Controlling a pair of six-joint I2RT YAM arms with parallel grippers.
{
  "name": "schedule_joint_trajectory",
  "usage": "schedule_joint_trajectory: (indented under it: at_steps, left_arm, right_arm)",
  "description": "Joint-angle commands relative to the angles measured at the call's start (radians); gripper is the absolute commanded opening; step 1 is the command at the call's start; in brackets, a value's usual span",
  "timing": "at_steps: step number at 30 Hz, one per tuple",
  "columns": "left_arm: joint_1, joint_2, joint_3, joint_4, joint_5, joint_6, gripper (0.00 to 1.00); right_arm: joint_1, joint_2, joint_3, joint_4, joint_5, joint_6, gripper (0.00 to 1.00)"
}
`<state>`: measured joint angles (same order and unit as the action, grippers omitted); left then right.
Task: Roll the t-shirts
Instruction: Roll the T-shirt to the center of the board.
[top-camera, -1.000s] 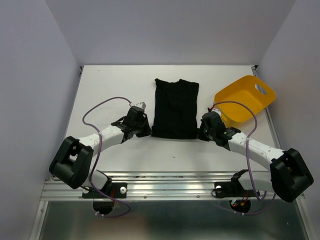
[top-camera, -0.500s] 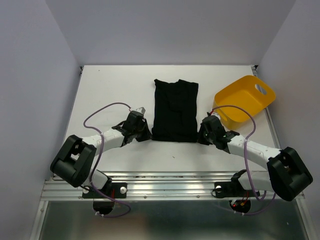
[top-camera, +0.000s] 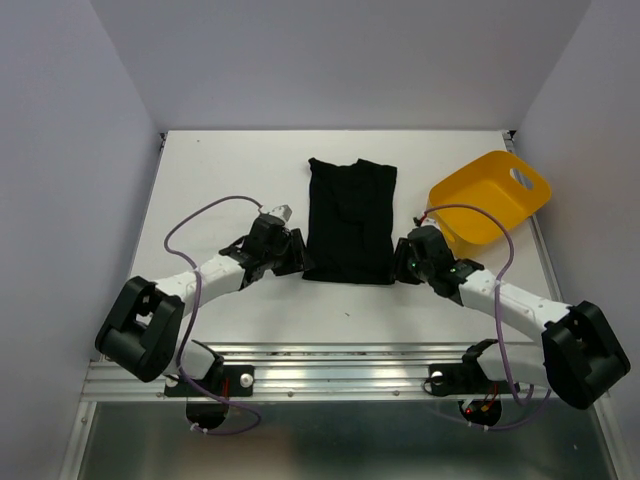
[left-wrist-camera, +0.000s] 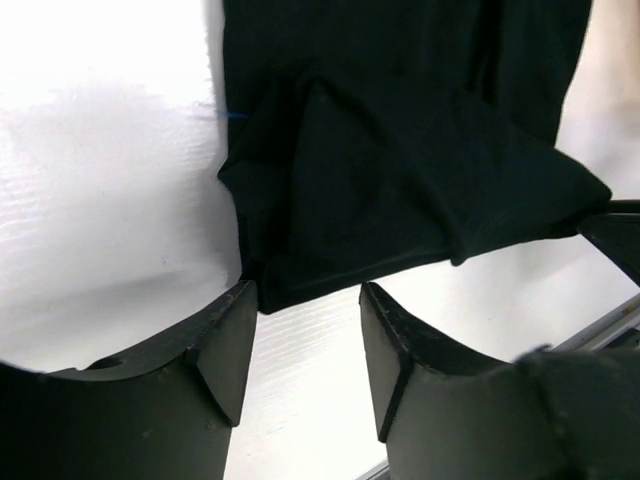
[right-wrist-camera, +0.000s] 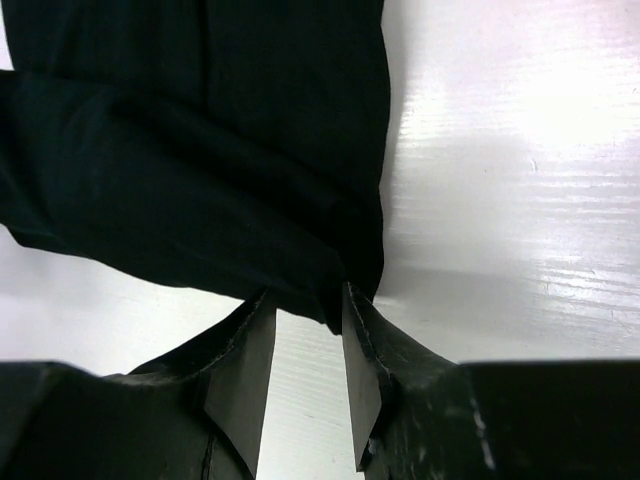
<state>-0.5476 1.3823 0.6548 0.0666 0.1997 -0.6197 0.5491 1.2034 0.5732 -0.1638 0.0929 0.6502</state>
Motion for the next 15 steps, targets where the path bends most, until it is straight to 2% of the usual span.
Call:
schedule_joint_trajectory:
  at_steps: [1,7,10,11,15]
  left_arm:
    - [0.005,-0.017,0.057,0.001,0.020,0.028,0.58]
    - [0.003,0.050,0.092,0.022,0.024,0.032,0.57]
    - [0.003,0.084,0.106,0.033,0.024,0.031,0.52]
    - [0.005,0.092,0.108,0.039,0.027,0.029,0.49]
    - [0.005,0.107,0.115,0.045,0.041,0.025,0.10]
  right_arm:
    - [-0.006,-0.001,0.051,0.027,0.011,-0.017,0.38]
    - [-0.006,0.035,0.083,0.035,0.019,-0.029,0.34]
    - [-0.006,0.050,0.091,0.040,0.025,-0.034,0.27]
    - [-0.006,0.053,0.093,0.041,0.027,-0.034,0.22]
    - [-0.006,0.065,0.099,0.041,0.037,-0.032,0.11]
